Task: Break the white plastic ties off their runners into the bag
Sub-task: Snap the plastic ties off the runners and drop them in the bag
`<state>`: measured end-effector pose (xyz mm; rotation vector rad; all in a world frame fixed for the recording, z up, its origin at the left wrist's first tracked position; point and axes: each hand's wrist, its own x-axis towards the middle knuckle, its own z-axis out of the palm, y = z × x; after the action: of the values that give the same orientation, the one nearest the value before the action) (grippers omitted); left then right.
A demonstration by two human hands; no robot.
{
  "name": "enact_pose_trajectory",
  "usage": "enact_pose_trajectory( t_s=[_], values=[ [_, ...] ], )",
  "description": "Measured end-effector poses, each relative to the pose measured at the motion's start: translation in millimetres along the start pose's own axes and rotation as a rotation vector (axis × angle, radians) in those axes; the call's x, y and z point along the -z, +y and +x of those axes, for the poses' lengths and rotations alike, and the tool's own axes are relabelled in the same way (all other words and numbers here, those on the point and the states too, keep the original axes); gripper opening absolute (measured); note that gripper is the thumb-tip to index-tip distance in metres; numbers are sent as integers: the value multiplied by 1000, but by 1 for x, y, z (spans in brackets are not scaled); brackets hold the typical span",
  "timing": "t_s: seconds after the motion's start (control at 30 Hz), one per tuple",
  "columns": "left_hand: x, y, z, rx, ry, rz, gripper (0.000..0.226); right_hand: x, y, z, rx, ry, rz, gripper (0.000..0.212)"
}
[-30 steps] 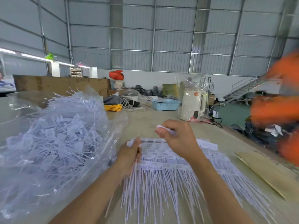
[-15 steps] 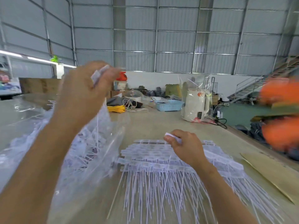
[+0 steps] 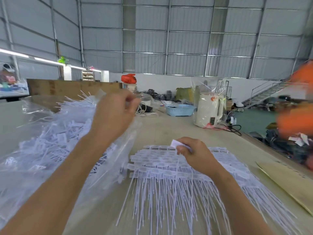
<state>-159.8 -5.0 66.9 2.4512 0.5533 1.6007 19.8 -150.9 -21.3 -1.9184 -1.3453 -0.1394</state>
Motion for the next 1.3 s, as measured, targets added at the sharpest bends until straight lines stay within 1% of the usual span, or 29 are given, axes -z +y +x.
enact_pose_trajectory(
  t_s=[0.03, 0.07, 0.1, 0.13, 0.17, 0.23, 0.27, 0.3, 0.33, 0.37, 0.4, 0.43, 0.5, 0.57, 0.63, 0.7, 0.77, 0.83, 0.93, 1.0, 1.03, 1.1, 1.13, 1.17, 1.2, 1.23, 1.27, 1.3],
  values=[
    [-7, 22, -11, -79, 34, -171, 20, 2, 0, -1, 3, -51, 27, 14],
    [-19, 42, -23, -114, -27, -319, 16, 3, 1, -2, 1, -87, 54, 15],
    [-35, 56, -35, -88, -129, -423, 12, 4, 2, -2, -2, -98, 74, 19],
    [-54, 64, -48, -19, -236, -465, 9, 6, 4, -3, -4, -89, 81, 20],
    [-71, 67, -58, 56, -287, -446, 14, 6, 6, -3, -10, -66, 88, 20],
    [-104, 56, -70, 210, -311, -325, 37, 7, 10, -4, -41, -25, 127, 22],
    [-115, 48, -74, 340, -346, -331, 43, 5, 12, -4, -53, -16, 155, 24],
    [-123, 41, -76, 489, -421, -406, 45, 4, 13, -4, -57, -18, 178, 27],
    [-128, 35, -78, 620, -508, -547, 46, 2, 13, -3, -54, -30, 187, 30],
    [-132, 31, -81, 720, -575, -720, 46, -1, 14, -3, -45, -52, 174, 33],
    [-135, 28, -85, 768, -599, -841, 45, -4, 14, -2, -34, -74, 146, 37],
    [-138, 25, -88, 768, -585, -876, 44, -6, 15, -2, -33, -92, 117, 40],
    [-140, 22, -89, 741, -479, -839, 39, -7, 19, -2, -66, -97, 63, 44],
    [-140, 18, -89, 748, -421, -851, 32, -6, 23, -2, -117, -105, 2, 37],
    [-139, 15, -91, 738, -433, -883, 31, -7, 25, -3, -152, -178, -24, 27],
    [-140, 14, -96, 682, -459, -866, 33, -11, 24, -3, -160, -252, -49, 30],
    [-141, 13, -99, 635, -473, -847, 37, -15, 21, -4, -137, -244, -89, 31],
    [-143, 13, -99, 639, -472, -826, 44, -15, 20, -4, -100, -204, -122, 30],
    [-144, 13, -96, 716, -464, -820, 45, -18, 16, -3, -94, -159, -200, 25],
    [-146, 14, -92, 779, -474, -825, 46, -21, 12, -3, -76, -117, -354, 33],
    [-147, 13, -92, 828, -479, -843, 45, -22, 9, -4, -57, -99, -439, 36],
    [-146, 5, -90, 962, -467, -858, 40, -17, 2, -4, 7, -52, -554, 30],
    [-144, -3, -88, 1026, -453, -836, 37, -11, -2, -4, 45, -4, -576, 27],
    [-141, -13, -87, 1073, -440, -819, 34, -5, -6, -4, 81, 76, -568, 27],
    [-138, -21, -84, 1094, -429, -827, 32, 2, -10, -3, 103, 179, -503, 29],
    [-137, -28, -82, 1087, -415, -864, 30, 10, -13, -4, 104, 268, -377, 30],
    [-137, -30, -81, 1067, -404, -918, 28, 16, -14, -3, 93, 310, -234, 29],
    [-136, -28, -81, 1053, -404, -982, 26, 20, -15, -3, 72, 294, -129, 27]
  ],
)
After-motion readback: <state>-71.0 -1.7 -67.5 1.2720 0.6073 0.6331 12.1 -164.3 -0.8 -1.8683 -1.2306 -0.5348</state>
